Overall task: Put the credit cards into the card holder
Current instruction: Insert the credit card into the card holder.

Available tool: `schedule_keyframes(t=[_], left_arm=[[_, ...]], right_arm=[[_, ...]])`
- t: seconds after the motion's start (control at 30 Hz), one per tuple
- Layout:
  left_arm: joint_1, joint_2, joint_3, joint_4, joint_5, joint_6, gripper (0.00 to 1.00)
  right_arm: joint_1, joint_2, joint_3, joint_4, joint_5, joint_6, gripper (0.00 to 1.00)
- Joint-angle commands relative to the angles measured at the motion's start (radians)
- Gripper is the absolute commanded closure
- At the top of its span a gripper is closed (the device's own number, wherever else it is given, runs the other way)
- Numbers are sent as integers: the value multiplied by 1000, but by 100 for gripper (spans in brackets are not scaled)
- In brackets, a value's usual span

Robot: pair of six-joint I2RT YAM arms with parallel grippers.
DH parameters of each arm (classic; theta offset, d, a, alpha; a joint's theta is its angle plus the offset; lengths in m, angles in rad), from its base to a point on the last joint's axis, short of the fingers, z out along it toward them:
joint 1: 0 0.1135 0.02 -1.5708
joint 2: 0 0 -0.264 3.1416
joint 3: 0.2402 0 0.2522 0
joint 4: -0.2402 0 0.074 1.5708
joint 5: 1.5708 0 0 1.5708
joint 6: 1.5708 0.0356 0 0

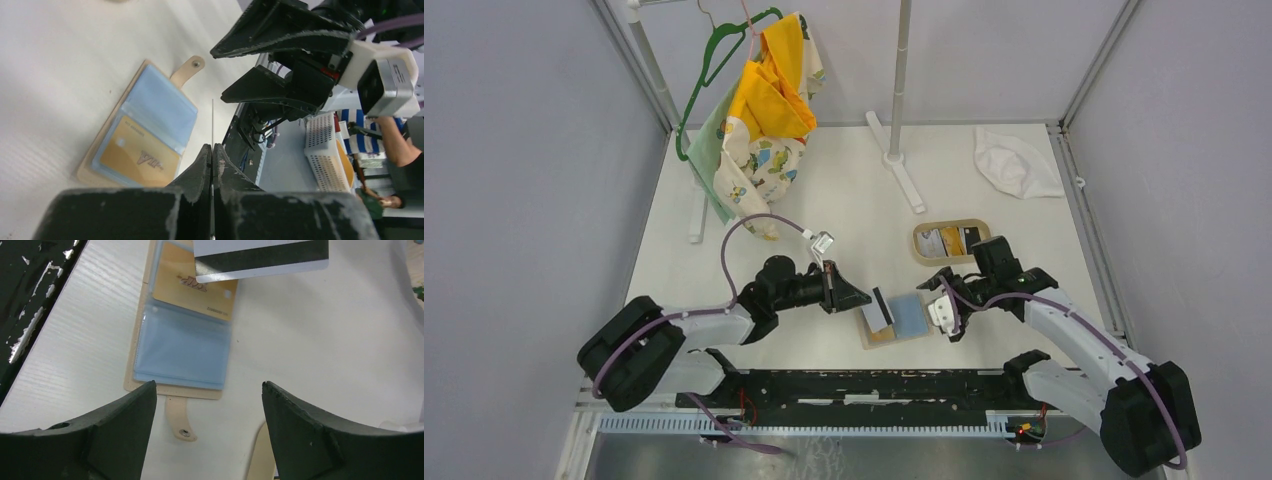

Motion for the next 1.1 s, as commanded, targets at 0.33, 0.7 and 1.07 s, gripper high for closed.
schedule_keyframes(t=[0.33, 0.7, 1.07], left_arm=[[24, 181, -18, 178, 32, -204, 98], [23, 441, -24, 457, 57, -326, 98], [23, 596, -28, 603, 35, -404, 98]], right_arm=[[125, 135, -12, 22, 159, -50, 30], [200, 210, -15, 67, 234, 11, 46], [214, 238, -3, 61, 279, 26, 51]])
